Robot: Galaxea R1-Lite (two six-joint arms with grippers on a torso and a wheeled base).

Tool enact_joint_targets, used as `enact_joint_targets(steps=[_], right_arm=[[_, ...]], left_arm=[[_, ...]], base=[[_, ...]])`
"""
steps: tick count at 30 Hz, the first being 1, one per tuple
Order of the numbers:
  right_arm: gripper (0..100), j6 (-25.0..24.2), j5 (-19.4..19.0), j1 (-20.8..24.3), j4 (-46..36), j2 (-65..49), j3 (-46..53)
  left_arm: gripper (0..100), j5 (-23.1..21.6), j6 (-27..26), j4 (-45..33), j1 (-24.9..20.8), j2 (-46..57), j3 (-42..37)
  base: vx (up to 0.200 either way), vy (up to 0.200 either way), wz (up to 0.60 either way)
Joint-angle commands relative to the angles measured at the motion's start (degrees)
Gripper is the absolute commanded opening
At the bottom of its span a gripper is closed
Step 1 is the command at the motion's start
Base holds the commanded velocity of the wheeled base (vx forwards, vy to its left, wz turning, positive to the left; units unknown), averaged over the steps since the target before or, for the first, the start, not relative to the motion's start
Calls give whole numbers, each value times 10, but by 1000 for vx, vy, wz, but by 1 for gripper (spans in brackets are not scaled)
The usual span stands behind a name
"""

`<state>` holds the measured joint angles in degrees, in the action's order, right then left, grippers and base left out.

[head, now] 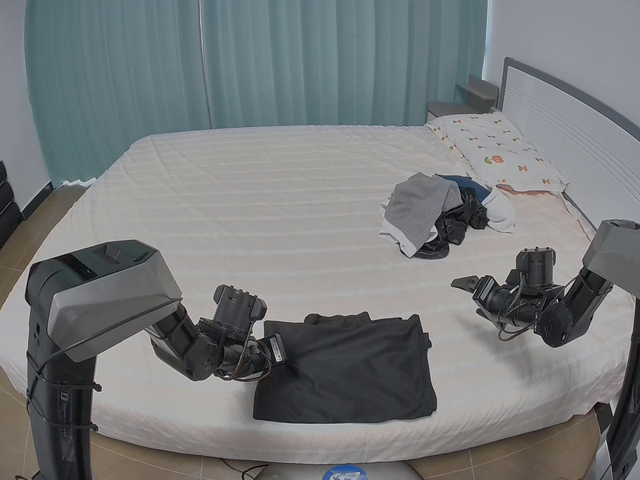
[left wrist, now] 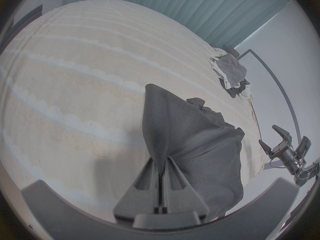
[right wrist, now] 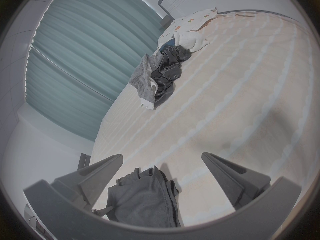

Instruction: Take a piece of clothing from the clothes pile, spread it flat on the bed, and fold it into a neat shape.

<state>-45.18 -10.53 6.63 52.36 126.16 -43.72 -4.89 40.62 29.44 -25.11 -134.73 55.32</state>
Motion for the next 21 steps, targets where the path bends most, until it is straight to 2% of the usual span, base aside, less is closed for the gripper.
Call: enact_joint_targets(steps=[1,15,21], right_arm=[[100,0,0,0,0,1,0],[100,0,1,1,-2,0,0],[100,0,1,8,-5,-4,0]], left_arm=[[0,0,1,0,3,4,-1],[0,1,22,-2,26,26,-16],[0,0,22,0,48,43,-46]], base=[[0,200,0],[0,200,0],[0,200,0]])
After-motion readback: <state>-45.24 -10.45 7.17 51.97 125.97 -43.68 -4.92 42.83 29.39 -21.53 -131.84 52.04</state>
